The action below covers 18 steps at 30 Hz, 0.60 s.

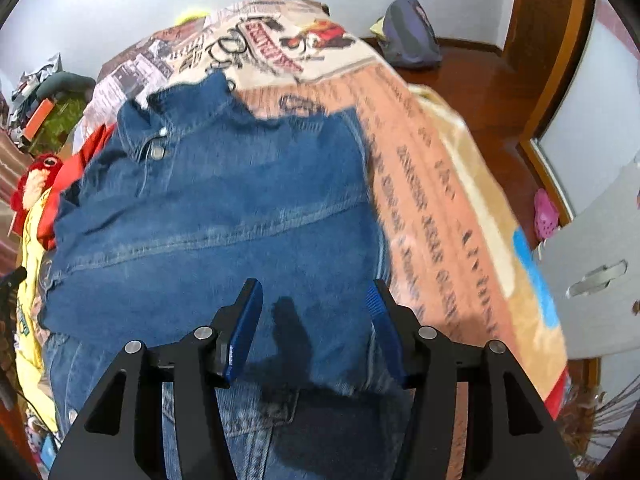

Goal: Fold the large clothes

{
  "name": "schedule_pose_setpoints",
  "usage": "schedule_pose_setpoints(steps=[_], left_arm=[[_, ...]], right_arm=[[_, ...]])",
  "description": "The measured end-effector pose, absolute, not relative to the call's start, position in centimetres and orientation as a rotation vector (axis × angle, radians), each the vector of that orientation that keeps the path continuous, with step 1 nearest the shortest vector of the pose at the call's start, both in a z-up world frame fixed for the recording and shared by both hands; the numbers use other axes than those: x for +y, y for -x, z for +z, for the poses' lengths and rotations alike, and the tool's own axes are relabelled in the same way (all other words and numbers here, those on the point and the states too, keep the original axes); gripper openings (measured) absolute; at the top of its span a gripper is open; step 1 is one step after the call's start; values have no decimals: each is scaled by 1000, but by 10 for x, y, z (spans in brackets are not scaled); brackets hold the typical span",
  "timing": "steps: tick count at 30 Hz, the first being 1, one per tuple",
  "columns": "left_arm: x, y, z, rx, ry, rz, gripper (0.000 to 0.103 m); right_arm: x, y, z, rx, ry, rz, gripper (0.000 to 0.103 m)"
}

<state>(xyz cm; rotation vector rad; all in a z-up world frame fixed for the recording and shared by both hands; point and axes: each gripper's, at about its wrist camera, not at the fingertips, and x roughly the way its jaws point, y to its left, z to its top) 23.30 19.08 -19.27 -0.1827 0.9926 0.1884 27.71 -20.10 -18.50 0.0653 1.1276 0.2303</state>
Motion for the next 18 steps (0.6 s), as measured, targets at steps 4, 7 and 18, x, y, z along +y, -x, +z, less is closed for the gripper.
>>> schedule_pose_setpoints(steps=[4,7,18], left_arm=[[201,-257,-197,990,226,163,103],[207,-276,-210,1019,265,145,103],[232,-321,-264,1101,527,71,103]], right_arm=[[-204,-298,-183,1112,-69,232,53],[-209,-320,-193,1138,-95,237,54],[-213,-387,-243,1252,-250,264,54]])
